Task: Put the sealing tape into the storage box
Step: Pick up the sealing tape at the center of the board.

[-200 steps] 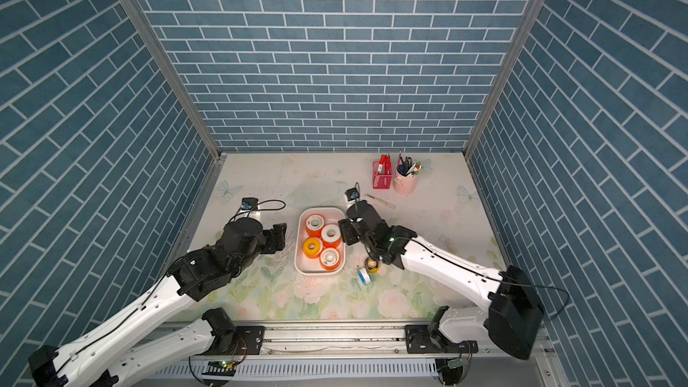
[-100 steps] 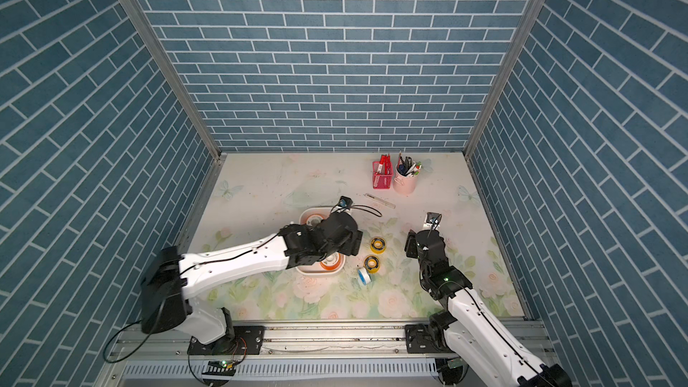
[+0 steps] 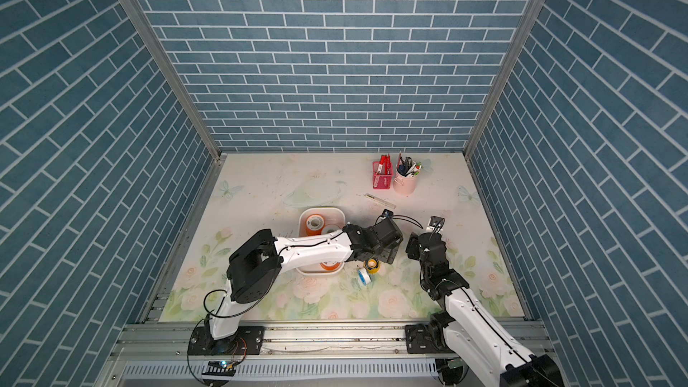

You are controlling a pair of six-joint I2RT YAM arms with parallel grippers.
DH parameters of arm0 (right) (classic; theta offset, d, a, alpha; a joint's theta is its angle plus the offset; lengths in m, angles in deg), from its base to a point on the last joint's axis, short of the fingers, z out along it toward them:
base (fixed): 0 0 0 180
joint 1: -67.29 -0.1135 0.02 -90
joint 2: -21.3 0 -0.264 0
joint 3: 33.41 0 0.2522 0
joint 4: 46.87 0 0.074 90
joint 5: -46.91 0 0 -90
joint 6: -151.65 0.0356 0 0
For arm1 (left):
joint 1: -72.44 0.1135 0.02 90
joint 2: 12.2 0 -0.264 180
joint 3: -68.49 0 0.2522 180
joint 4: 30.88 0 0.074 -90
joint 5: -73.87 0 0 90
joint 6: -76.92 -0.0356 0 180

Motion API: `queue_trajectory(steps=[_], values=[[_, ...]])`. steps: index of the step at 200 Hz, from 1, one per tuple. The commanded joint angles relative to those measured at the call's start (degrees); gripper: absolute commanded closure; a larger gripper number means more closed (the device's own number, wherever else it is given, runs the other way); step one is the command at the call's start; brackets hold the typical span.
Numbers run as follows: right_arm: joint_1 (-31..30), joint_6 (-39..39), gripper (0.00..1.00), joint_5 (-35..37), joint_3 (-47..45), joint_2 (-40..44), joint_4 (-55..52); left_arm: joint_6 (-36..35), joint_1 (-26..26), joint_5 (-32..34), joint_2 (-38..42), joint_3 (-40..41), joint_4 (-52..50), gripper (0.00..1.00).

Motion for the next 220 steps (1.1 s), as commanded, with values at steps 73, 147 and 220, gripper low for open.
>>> queue_trajectory(steps=[73,147,220], values=[[0.7,1.2,0.32,-1.6,-0.7,-0.3,2.2,2.0,1.4,0.7,-5.5,-1.4,-1.5,0.15],[0.7,1.1,0.32,-1.9,-0.8,-0.1,2.3,2.2,2.0,1.5,-7.6,-1.7,-0.4,0.29],[0.7,0.8,0.32,-2.3,-0.8,-0.2,2.6,1.6,1.9,2.9,-5.0,-1.8,-0.5,0.43]])
